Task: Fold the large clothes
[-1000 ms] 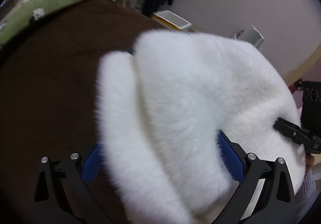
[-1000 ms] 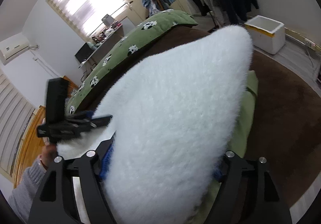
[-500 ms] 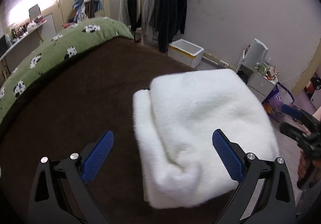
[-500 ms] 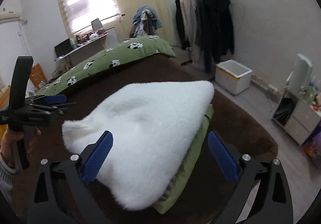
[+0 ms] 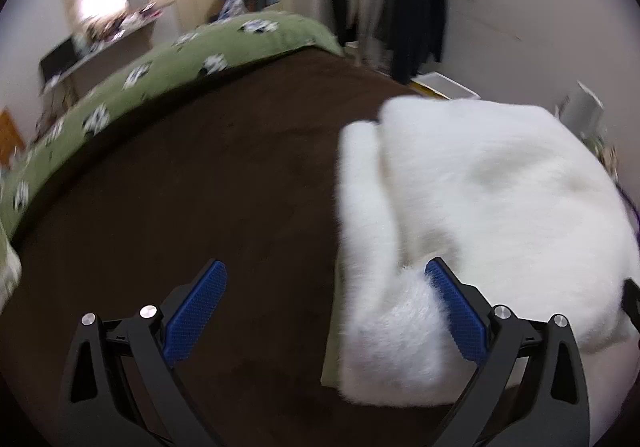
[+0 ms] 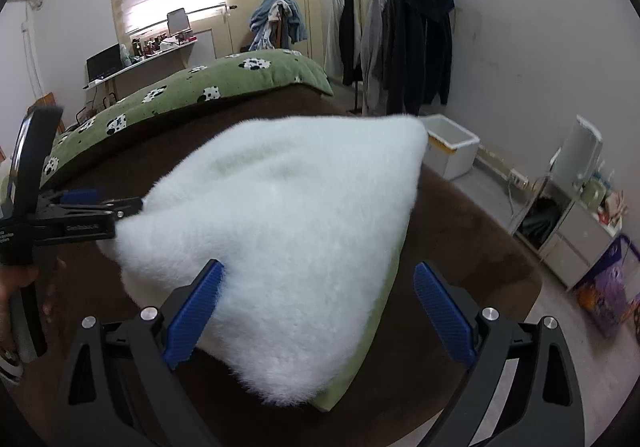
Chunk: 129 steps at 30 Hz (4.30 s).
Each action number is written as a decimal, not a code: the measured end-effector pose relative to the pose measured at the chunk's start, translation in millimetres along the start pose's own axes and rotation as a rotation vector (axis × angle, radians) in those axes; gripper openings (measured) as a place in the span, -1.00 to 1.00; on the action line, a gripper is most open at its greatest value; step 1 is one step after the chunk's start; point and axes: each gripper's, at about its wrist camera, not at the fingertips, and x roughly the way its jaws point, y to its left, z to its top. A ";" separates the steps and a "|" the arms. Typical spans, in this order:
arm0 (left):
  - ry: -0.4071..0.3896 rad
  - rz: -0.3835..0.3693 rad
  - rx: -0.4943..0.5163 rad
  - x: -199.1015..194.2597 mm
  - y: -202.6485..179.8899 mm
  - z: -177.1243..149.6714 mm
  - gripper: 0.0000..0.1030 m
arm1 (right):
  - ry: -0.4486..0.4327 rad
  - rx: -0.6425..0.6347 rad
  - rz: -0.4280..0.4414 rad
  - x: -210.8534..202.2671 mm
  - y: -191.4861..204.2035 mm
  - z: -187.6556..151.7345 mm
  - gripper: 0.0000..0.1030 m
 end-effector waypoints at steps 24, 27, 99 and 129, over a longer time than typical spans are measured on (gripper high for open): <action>-0.020 -0.047 -0.052 -2.0 7.8 -14.1 0.88 | -0.052 -0.006 -0.040 -29.2 14.6 -3.9 0.84; -0.040 -0.047 -0.021 -22.3 4.6 -11.7 0.88 | -0.089 -0.033 -0.054 -53.5 27.5 -6.5 0.87; -0.195 -0.082 0.124 -184.9 -25.2 -189.7 0.88 | -0.122 -0.082 -0.141 -197.8 85.6 -129.2 0.89; -0.147 -0.104 0.150 -173.8 -35.0 -160.3 0.88 | -0.099 -0.075 -0.146 -186.7 76.7 -109.4 0.89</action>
